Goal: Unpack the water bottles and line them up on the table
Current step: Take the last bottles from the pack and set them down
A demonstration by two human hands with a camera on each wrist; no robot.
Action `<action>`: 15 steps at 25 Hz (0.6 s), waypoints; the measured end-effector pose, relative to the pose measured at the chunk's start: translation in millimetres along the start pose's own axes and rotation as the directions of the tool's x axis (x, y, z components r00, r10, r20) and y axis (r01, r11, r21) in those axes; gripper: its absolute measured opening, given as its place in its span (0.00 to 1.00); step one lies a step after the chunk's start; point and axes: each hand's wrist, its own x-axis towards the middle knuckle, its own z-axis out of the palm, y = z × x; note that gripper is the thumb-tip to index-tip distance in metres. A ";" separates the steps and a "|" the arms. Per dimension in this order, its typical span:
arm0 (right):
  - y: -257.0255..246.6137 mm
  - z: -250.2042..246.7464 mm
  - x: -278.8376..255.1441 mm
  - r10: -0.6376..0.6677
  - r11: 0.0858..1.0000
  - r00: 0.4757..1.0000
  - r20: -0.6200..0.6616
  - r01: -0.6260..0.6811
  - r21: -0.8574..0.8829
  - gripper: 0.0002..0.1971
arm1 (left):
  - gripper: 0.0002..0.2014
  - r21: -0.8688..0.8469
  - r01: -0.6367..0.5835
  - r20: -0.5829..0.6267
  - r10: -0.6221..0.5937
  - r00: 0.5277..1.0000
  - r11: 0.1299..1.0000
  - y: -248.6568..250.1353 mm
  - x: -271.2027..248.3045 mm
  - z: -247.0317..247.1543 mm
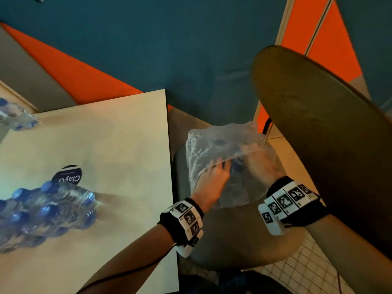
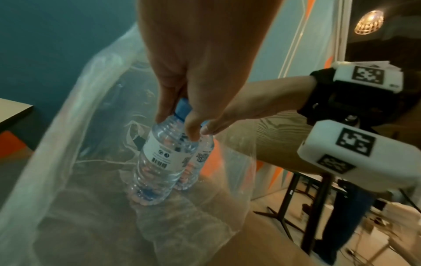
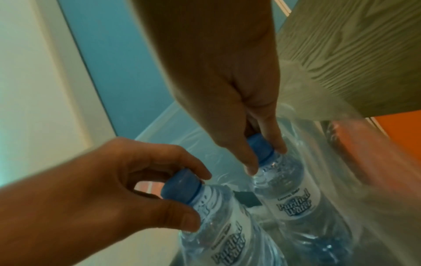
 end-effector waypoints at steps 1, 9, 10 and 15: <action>4.0 2.7 -3.8 -0.065 0.992 0.998 0.024 0.067 -0.107 0.13 | 0.29 -0.020 -0.016 -0.047 0.015 0.999 1.000 0.4 -6.8 -0.3; -1.5 45.8 -54.7 -0.063 0.518 0.902 0.426 0.394 -0.759 0.10 | 0.30 -0.125 -0.009 -0.139 -0.009 0.990 0.992 -28.2 -108.0 5.1; -3.1 57.1 -60.4 -0.045 0.508 0.882 0.469 0.424 -0.750 0.15 | 0.31 -0.110 0.002 -0.156 -0.019 0.988 0.994 -35.8 -123.1 4.0; -56.1 129.0 -102.5 -0.020 0.543 0.734 0.679 0.578 -0.609 0.15 | 0.32 -0.157 0.203 -0.133 -0.225 0.965 0.966 -96.4 -205.5 -8.8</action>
